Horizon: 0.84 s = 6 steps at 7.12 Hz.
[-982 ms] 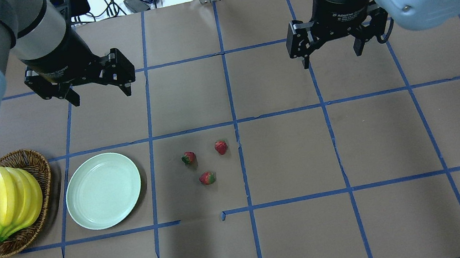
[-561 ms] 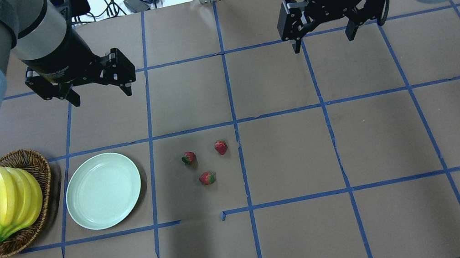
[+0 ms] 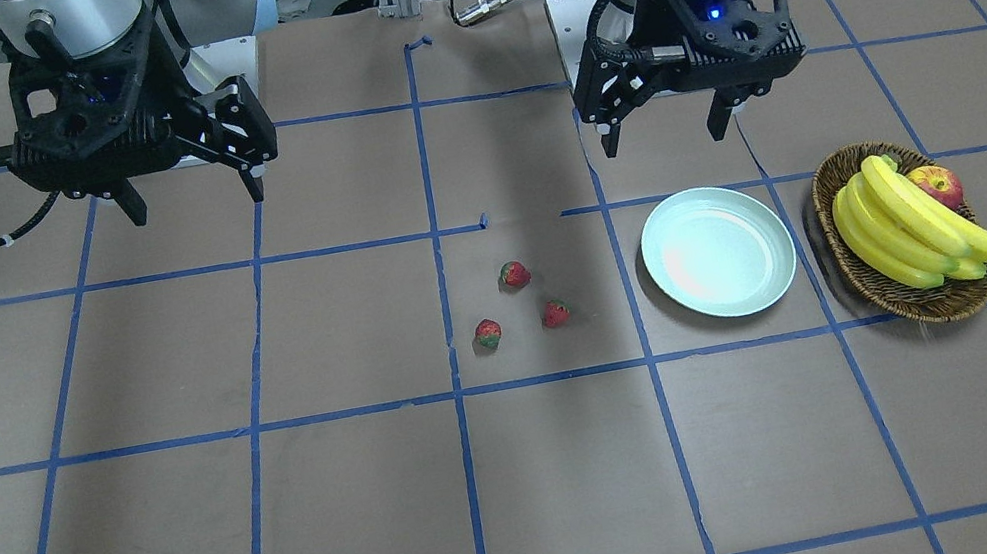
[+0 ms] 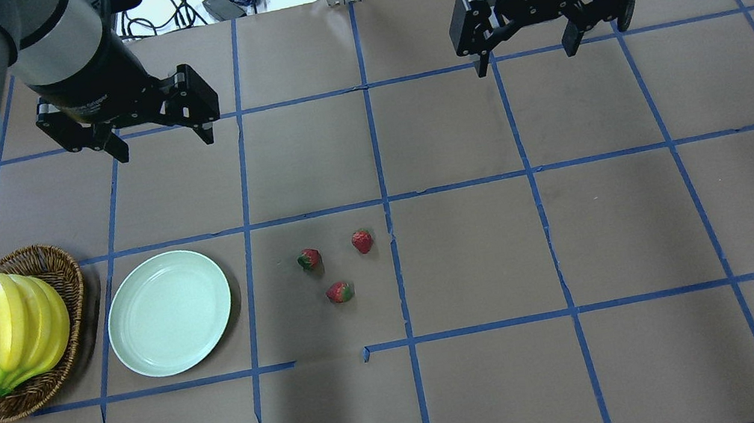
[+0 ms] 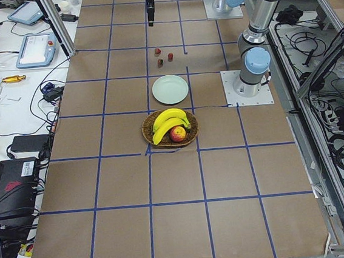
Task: Collect all strawberries into plate
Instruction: 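Move the left gripper over the cluster of strawberries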
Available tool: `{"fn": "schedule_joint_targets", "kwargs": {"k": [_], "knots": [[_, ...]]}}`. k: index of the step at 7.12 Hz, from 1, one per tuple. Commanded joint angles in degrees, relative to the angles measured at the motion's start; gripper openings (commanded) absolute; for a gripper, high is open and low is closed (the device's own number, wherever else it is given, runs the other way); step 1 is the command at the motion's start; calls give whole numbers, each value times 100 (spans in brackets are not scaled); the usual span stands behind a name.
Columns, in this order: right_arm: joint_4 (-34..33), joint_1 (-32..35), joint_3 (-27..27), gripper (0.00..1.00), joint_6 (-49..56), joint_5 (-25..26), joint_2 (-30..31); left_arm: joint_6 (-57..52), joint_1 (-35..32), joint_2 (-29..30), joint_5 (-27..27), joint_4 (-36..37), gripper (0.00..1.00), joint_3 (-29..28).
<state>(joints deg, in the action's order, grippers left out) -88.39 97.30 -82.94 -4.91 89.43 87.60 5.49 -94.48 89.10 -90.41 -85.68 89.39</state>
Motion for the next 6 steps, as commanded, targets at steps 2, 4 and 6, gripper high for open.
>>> {"fn": "schedule_joint_targets", "kwargs": {"k": [2, 4, 6], "knots": [[-12, 17, -3, 100, -71, 4, -15, -4, -27, -51, -12, -19, 100, 8], [-12, 17, -3, 100, -89, -4, -15, -4, -27, -51, -29, -19, 100, 9], [-12, 26, -3, 100, -80, -5, -24, 23, -62, 114, -21, -19, 100, 165]]}}
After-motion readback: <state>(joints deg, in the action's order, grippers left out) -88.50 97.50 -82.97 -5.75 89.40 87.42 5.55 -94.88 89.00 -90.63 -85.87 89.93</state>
